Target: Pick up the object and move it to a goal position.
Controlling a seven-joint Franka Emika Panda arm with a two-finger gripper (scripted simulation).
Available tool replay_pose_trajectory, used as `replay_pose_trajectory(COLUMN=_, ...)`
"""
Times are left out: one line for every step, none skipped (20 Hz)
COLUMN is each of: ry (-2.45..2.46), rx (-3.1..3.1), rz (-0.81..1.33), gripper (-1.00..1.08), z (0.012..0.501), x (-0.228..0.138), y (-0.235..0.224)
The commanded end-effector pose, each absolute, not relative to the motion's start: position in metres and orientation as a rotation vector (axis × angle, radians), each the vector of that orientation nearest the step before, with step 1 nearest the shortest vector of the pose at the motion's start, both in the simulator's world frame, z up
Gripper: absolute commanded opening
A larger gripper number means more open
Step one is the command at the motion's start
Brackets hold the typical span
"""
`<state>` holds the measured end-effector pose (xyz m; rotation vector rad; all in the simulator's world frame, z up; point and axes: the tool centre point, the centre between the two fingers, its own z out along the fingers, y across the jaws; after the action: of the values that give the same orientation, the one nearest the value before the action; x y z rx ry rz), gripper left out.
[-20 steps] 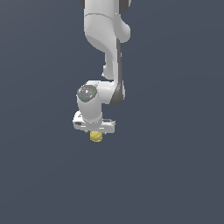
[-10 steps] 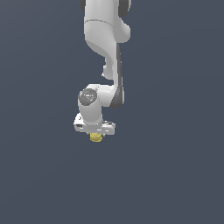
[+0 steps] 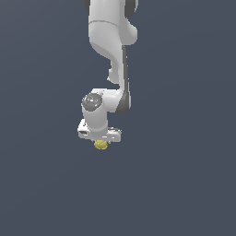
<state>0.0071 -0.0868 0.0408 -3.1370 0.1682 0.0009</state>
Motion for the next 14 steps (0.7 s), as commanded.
replay_pose_trajectory(ry=0.168, rx=-3.137, rz=0.0, gripper=-1.0, z=0.045, x=0.008, y=-0.089)
replay_pose_trajectory(ry=0.168, rx=-3.137, rz=0.0, gripper=-1.0, z=0.048, x=0.008, y=-0.09)
replay_pose_trajectory(ry=0.168, rx=-3.137, rz=0.0, gripper=-1.0, z=0.052, x=0.008, y=-0.092)
replay_pose_trajectory(ry=0.168, rx=-3.137, rz=0.0, gripper=-1.0, z=0.057, x=0.008, y=-0.094)
replay_pose_trajectory(ry=0.168, rx=-3.137, rz=0.0, gripper=-1.0, z=0.062, x=0.008, y=-0.096)
replay_pose_trajectory(ry=0.168, rx=-3.137, rz=0.0, gripper=-1.0, z=0.068, x=0.009, y=-0.099)
replay_pose_trajectory(ry=0.168, rx=-3.137, rz=0.0, gripper=-1.0, z=0.074, x=0.009, y=-0.102)
replay_pose_trajectory(ry=0.168, rx=-3.137, rz=0.0, gripper=-1.0, z=0.081, x=0.009, y=-0.105)
replay_pose_trajectory(ry=0.168, rx=-3.137, rz=0.0, gripper=-1.0, z=0.089, x=0.01, y=-0.109)
replay_pose_trajectory(ry=0.168, rx=-3.137, rz=0.0, gripper=-1.0, z=0.097, x=0.01, y=-0.112)
replay_pose_trajectory(ry=0.168, rx=-3.137, rz=0.0, gripper=-1.0, z=0.106, x=0.011, y=-0.116)
replay_pose_trajectory(ry=0.168, rx=-3.137, rz=0.0, gripper=-1.0, z=0.115, x=0.012, y=-0.12)
replay_pose_trajectory(ry=0.168, rx=-3.137, rz=0.0, gripper=-1.0, z=0.123, x=0.012, y=-0.124)
replay_pose_trajectory(ry=0.168, rx=-3.137, rz=0.0, gripper=-1.0, z=0.132, x=0.013, y=-0.128)
